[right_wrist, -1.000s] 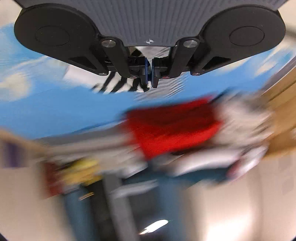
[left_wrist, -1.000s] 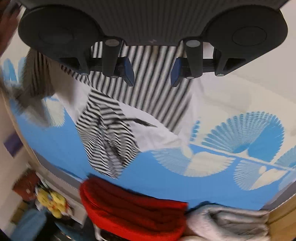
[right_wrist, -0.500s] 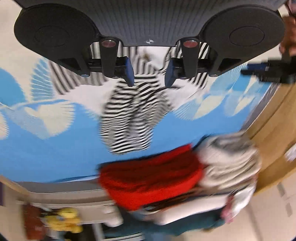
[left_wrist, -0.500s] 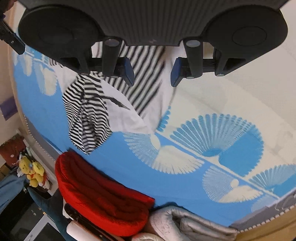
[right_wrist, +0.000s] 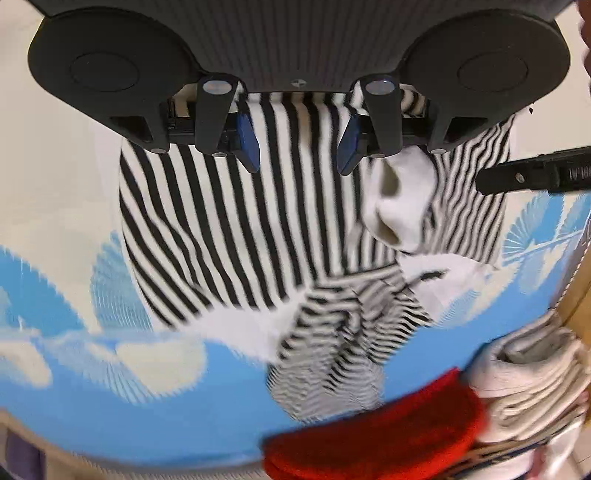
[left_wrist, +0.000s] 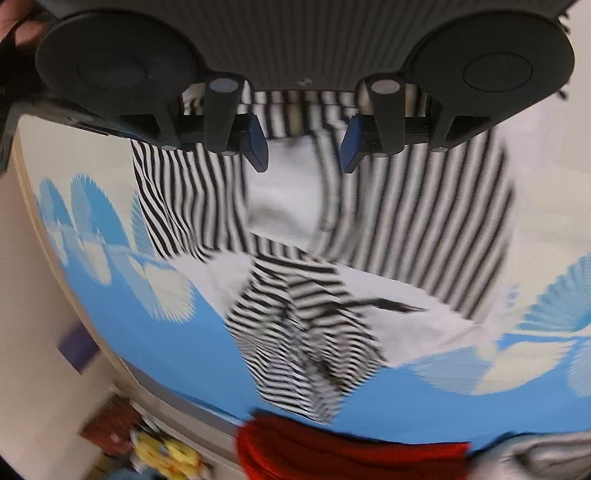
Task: Fold small clothes
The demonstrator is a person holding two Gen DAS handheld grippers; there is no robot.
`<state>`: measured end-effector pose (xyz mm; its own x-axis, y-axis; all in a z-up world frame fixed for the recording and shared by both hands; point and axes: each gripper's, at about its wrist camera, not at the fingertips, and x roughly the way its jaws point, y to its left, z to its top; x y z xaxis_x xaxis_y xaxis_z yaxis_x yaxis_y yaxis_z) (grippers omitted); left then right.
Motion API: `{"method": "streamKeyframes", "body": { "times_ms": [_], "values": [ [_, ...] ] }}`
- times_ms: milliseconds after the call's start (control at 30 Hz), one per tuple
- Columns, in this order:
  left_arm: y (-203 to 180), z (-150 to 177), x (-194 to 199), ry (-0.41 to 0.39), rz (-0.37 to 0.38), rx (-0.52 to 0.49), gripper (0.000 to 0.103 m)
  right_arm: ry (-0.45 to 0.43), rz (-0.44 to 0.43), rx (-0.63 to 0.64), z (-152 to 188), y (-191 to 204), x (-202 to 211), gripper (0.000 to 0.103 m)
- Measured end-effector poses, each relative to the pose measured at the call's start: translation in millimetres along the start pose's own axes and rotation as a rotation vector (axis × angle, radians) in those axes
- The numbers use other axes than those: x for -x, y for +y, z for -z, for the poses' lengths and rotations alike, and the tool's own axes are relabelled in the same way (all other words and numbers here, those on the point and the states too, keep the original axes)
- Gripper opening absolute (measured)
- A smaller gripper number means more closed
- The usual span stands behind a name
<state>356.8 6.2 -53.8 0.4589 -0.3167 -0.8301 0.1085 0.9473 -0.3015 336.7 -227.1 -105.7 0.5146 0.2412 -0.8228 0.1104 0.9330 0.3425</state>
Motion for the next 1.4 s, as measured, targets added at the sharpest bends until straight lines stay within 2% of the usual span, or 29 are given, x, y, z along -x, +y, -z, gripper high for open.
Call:
{"method": "streamKeyframes", "body": {
  "times_ms": [100,200,400,467,500,533,567,600,767,833,967,1067,1167,1233,1300,1400],
  "values": [
    [-14,3,-17,0.014,-0.021,-0.036,0.065,0.057,-0.024,-0.066,3,-12,-7,0.049],
    [-24,5,-27,0.014,-0.065,-0.066,0.066,0.079,-0.033,-0.060,6,-16,-8,0.051],
    [-37,3,-44,0.030,-0.078,-0.081,0.066,0.102,-0.049,-0.063,4,-23,-9,0.052],
    [-40,5,-49,0.046,-0.113,-0.107,0.065,0.106,-0.049,-0.069,4,-24,-11,0.053],
    [-40,6,-51,0.051,-0.142,-0.123,0.057,0.108,-0.047,-0.070,3,-23,-12,0.053],
    [-39,7,-51,0.048,-0.166,-0.129,0.034,0.109,-0.046,-0.069,3,-22,-14,0.054],
    [-35,6,-48,0.038,-0.180,-0.122,0.017,0.109,-0.046,-0.066,3,-21,-14,0.055],
    [-28,2,-41,0.020,-0.183,-0.095,0.009,0.109,-0.046,-0.065,3,-21,-14,0.055],
    [24,-17,8,-0.104,-0.196,0.117,0.009,0.105,-0.039,-0.072,3,-20,-15,0.056],
    [51,-19,20,-0.101,-0.200,0.229,0.010,0.099,-0.032,-0.081,3,-21,-15,0.056],
    [103,-10,27,-0.041,-0.197,0.448,0.014,0.076,-0.006,-0.110,-2,-24,-14,0.056],
    [123,-11,30,-0.038,-0.235,0.499,0.020,0.045,0.046,-0.132,-6,-28,-11,0.056],
    [132,-12,28,-0.034,-0.174,0.536,0.028,0.029,0.088,-0.179,-8,-40,-12,0.056],
    [131,-8,24,-0.016,-0.138,0.535,0.041,0.028,0.114,-0.214,-8,-49,-14,0.056],
    [131,-4,16,-0.005,-0.110,0.548,0.045,0.018,0.131,-0.248,-8,-57,-14,0.055],
    [137,2,5,0.008,-0.121,0.599,0.053,-0.010,0.193,-0.288,-8,-67,-11,0.053]
  ]
}}
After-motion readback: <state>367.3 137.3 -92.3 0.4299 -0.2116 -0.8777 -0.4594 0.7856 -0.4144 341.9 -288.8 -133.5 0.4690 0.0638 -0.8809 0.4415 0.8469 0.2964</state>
